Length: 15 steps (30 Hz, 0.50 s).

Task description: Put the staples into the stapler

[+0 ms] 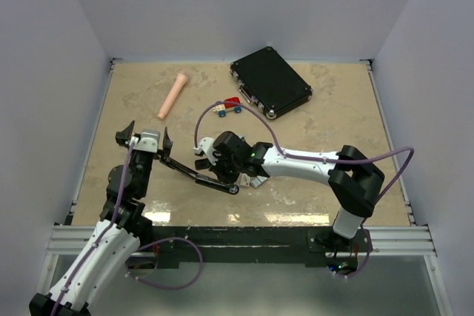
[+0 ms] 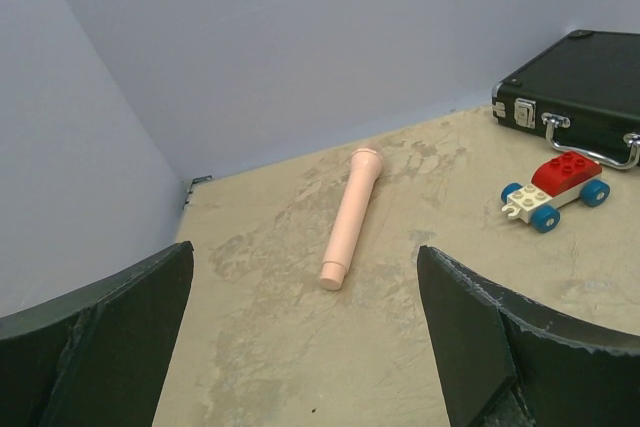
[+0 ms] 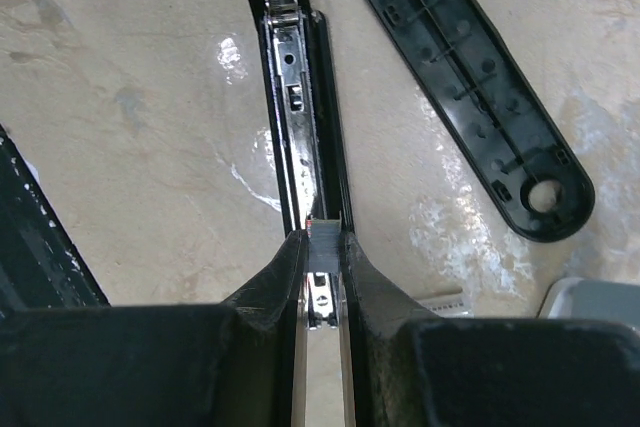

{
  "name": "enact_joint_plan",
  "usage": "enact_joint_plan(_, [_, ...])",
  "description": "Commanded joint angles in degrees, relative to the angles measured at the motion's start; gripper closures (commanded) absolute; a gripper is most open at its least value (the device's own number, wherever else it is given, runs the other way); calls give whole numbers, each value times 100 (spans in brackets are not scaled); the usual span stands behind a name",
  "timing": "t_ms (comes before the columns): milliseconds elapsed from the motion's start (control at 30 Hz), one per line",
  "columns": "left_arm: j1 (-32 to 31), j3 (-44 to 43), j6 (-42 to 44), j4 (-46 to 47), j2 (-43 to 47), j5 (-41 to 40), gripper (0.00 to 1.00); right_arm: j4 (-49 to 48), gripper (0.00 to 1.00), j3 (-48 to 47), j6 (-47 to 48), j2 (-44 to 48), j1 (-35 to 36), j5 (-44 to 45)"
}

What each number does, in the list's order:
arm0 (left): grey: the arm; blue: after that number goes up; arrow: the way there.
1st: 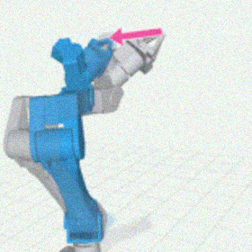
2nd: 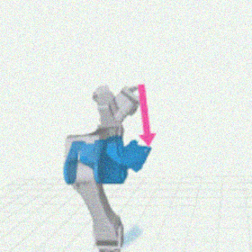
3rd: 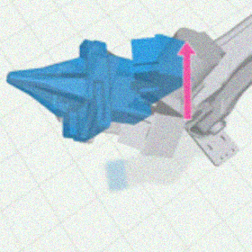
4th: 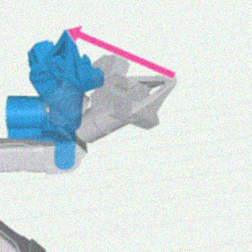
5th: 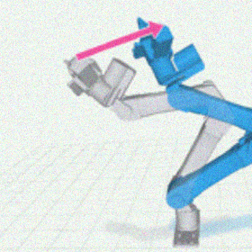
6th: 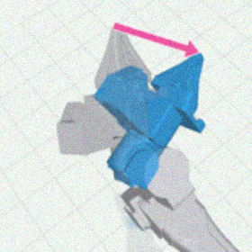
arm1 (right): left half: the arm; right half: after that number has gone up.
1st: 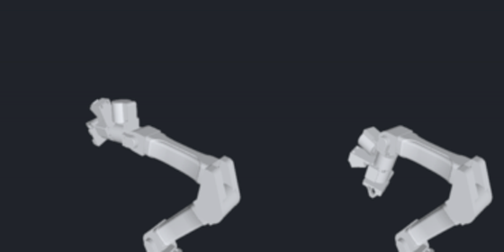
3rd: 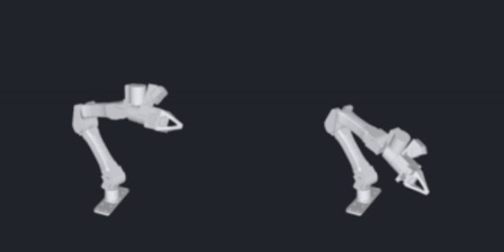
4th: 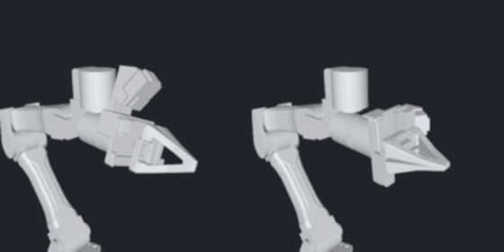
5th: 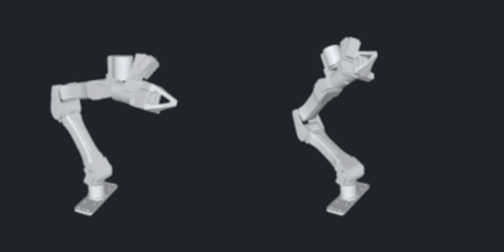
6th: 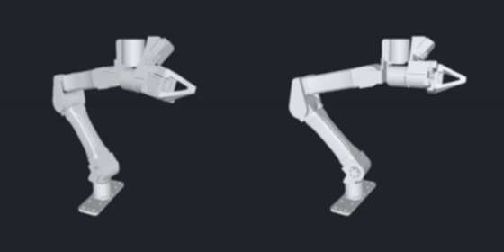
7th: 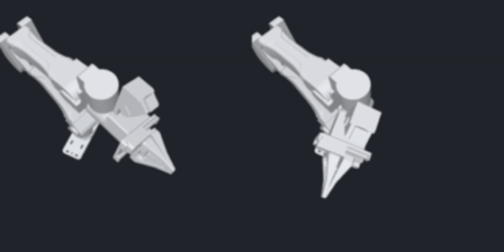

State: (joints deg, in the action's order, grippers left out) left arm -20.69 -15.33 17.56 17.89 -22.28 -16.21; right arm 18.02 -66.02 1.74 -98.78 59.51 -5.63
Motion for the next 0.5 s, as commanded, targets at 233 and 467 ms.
enact_joint_plan(233, [30, -119, -86, 303, 49, 83, 2, -361, 96, -342, 266, -211, 184, 167])
enact_joint_plan(467, [30, -110, -86, 347, 22, 100, 2, -238, 96, -368, 345, -308, 193, 80])
